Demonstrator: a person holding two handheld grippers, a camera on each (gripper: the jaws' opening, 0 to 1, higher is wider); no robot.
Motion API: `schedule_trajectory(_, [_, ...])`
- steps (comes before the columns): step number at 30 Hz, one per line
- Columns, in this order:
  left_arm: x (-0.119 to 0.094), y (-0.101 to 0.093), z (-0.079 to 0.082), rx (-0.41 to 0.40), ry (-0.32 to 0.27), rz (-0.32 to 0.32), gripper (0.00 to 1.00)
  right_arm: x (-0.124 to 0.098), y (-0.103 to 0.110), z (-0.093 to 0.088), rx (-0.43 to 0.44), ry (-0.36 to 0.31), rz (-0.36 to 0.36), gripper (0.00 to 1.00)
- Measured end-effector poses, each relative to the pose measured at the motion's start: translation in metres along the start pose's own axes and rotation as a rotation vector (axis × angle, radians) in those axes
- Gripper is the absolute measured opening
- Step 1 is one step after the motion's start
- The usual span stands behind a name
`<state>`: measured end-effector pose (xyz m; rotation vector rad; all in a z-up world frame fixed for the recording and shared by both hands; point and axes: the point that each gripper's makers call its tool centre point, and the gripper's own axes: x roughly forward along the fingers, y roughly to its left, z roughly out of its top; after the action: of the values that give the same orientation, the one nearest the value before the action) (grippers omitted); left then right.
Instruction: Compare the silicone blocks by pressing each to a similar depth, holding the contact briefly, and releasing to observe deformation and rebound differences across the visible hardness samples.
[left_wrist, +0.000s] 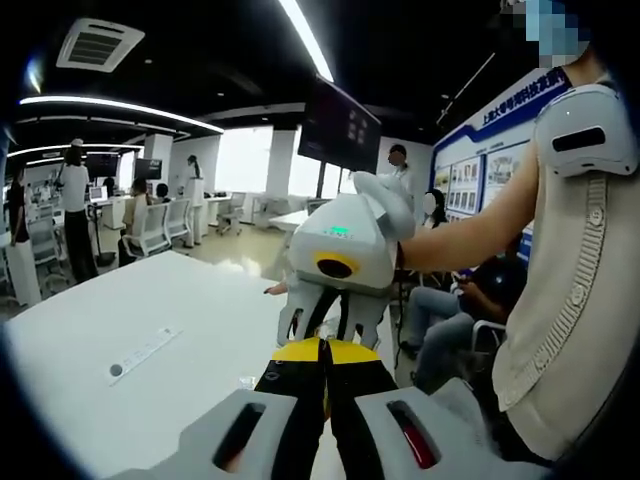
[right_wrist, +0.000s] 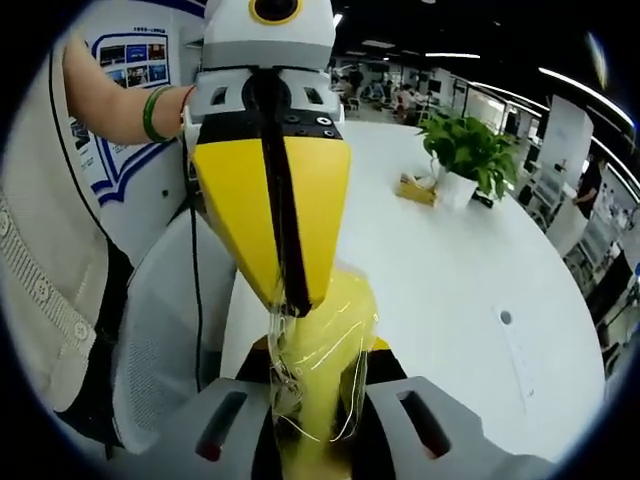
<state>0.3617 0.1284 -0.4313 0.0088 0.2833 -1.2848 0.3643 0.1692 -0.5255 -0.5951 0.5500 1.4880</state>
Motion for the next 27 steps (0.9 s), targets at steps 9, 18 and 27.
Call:
schedule_trajectory(9, [-0.0005, -0.0003, -0.0002, -0.002, 0.002, -0.004, 0.00, 0.0003, -0.0029, 0.0011, -0.034, -0.009, -0.008, 0.07])
schedule_trajectory(18, [0.0022, -0.0009, -0.0012, 0.004, 0.007, 0.005, 0.00, -0.0002, -0.0028, -0.0008, -0.028, -0.007, -0.008, 0.07])
schedule_trajectory(27, [0.0038, -0.0044, 0.0027, 0.021, 0.013, 0.014, 0.00, -0.0049, -0.0027, 0.0007, -0.024, -0.021, -0.030, 0.09])
